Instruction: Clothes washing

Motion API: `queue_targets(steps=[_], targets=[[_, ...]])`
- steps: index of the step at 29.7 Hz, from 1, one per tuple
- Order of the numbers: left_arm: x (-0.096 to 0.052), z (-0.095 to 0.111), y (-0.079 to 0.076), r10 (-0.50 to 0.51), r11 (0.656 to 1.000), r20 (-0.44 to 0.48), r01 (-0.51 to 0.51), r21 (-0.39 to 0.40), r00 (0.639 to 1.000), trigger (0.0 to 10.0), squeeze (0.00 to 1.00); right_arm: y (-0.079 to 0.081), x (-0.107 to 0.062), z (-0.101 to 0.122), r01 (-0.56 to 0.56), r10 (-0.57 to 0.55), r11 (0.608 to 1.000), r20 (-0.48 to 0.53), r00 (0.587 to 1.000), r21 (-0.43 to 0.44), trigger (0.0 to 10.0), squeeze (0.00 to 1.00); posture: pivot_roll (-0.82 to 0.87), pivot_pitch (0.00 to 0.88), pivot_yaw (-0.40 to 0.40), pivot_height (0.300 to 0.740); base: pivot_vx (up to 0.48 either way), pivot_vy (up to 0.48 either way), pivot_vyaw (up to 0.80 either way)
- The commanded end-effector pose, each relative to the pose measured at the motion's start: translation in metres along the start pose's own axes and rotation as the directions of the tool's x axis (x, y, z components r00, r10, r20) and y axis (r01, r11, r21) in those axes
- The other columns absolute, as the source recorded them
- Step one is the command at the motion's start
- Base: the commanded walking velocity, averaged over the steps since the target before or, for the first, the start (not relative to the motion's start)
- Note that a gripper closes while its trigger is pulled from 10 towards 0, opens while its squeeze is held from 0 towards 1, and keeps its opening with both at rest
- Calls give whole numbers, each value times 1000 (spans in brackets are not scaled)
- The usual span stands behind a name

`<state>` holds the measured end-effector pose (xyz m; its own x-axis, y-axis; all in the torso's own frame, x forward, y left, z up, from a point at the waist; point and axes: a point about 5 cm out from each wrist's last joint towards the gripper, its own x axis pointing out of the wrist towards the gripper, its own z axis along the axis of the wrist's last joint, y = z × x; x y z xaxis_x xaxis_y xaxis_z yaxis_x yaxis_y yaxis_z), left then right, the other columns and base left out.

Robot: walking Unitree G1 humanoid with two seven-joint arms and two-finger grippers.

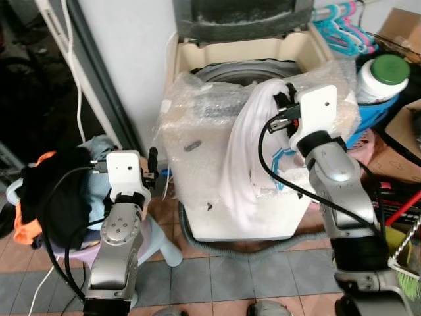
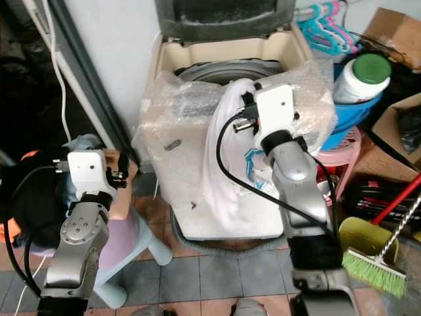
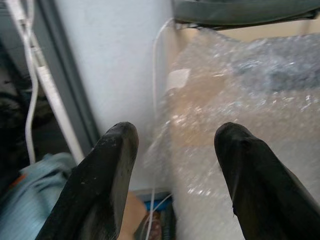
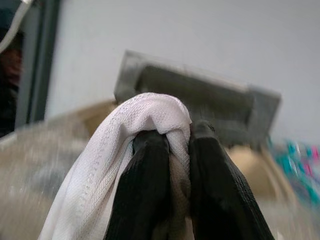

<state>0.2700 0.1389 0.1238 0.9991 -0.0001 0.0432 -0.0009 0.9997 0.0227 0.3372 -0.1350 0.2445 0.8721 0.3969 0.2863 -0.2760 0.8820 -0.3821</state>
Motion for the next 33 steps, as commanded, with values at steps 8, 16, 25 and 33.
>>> queue_targets(steps=[8, 16, 25, 33], targets=[[4, 0, 1, 14, 1000, 13, -14, 0, 1000, 10000, 0, -6, 38, 34, -126, 130, 991, 135, 982, -38, 10000, 0, -59, 0, 80, 740, 404, 0, 0], [3, -3, -4, 5, 1000, 5, -5, -4, 1000, 10000, 0, -32, 75, 66, -84, 88, 996, 114, 990, -39, 10000, 0, -65, 0, 78, 740, 317, 0, 0], [6, -5, -4, 23, 1000, -6, -23, 2, 1000, 10000, 0, -107, 93, 153, 257, -218, 959, 271, 937, -118, 10000, 0, -64, 0, 68, 740, 31, 0, 0], [5, -6, -7, 39, 999, -12, -39, 4, 999, 10000, 0, -76, 88, 78, 67, -59, 996, 127, 990, -53, 10000, 0, -66, 0, 62, 740, 0, 0, 0]])
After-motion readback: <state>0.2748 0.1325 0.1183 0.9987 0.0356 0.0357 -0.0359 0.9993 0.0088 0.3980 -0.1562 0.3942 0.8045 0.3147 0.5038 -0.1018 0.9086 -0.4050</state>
